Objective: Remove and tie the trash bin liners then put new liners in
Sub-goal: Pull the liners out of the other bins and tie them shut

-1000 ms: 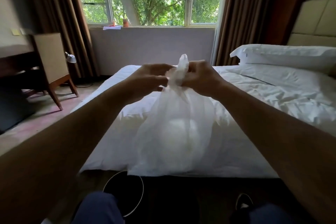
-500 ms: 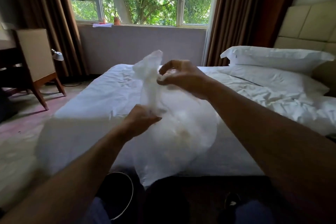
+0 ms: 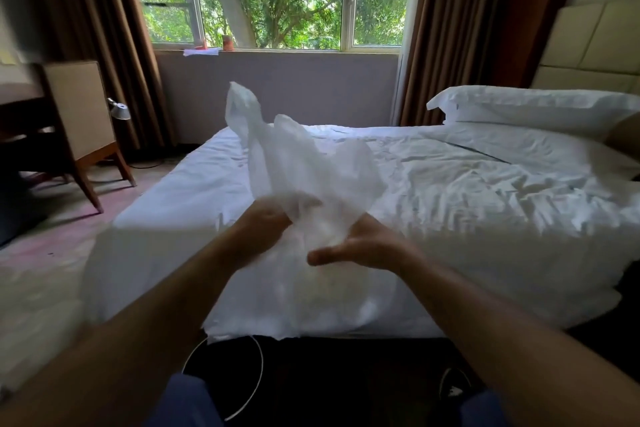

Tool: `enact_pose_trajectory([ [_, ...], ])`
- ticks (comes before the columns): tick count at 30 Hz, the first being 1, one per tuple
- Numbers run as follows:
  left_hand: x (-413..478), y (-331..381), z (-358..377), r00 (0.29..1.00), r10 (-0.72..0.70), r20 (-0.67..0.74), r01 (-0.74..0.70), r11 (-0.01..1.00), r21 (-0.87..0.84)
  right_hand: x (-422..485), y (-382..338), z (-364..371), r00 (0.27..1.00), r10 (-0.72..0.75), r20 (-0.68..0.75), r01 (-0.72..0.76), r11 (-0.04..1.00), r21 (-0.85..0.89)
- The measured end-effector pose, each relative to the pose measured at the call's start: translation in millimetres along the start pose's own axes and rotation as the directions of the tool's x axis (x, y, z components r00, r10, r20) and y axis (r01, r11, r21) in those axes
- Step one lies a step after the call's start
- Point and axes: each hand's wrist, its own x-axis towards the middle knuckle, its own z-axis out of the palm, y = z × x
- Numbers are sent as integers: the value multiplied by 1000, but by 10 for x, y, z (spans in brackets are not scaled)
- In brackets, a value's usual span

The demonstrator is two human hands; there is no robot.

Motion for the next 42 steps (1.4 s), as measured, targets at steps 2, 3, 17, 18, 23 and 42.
enact_pose_trajectory([
  [2, -14, 2, 22, 1000, 22, -7, -22, 998, 57, 96, 23, 143, 996, -34, -78, 34, 999, 2],
  [3, -42, 14, -21, 1000, -18, -22, 20, 999, 48, 127, 35, 158, 996, -28, -90, 29, 999, 14],
  [17, -170, -180, -35, 986, 8, 169, -51, 966, 252, 170, -103, 277, 985, 133, -108, -90, 939, 333],
  [18, -134, -149, 56, 989, 52, 137, -82, 972, 221, 177, -151, 306, 987, 134, -87, -93, 926, 365],
  [23, 45, -200, 211, 996, 68, 56, -79, 965, 249, 199, -291, 135, 977, 201, 68, -212, 910, 357],
  [42, -123, -115, 155, 909, -117, 400, 5, 963, 270, 5, -465, -125, 904, -81, 419, 384, 583, -716],
])
